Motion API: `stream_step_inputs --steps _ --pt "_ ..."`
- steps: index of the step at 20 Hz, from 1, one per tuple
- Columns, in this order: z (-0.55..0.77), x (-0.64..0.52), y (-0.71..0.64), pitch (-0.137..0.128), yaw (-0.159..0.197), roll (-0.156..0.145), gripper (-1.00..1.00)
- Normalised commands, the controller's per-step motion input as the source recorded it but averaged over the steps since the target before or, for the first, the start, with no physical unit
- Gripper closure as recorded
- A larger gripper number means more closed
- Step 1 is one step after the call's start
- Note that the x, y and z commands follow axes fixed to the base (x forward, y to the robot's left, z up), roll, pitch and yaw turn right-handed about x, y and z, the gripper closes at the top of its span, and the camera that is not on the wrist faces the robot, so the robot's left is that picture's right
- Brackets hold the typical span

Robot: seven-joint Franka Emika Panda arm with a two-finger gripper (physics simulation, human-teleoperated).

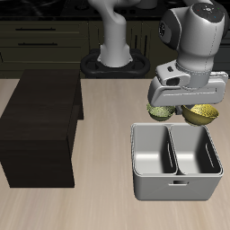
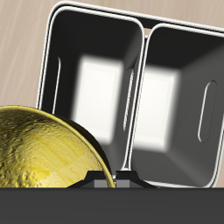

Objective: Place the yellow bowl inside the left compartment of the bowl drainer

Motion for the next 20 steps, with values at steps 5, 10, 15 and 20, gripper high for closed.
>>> stream_step_inputs --steps 5,10,15,20 --pt "-0.16 0.05 -0.01 0.019 -0.002 -0.002 1.0" --pt "-0.14 0.01 -0.02 0.015 0.005 -0.002 1.0" --pt "-0.08 0.01 -0.06 0.01 0.005 -0.01 1.0" --pt "-0.15 0.03 -0.11 0.034 0.039 -0.034 1.0"
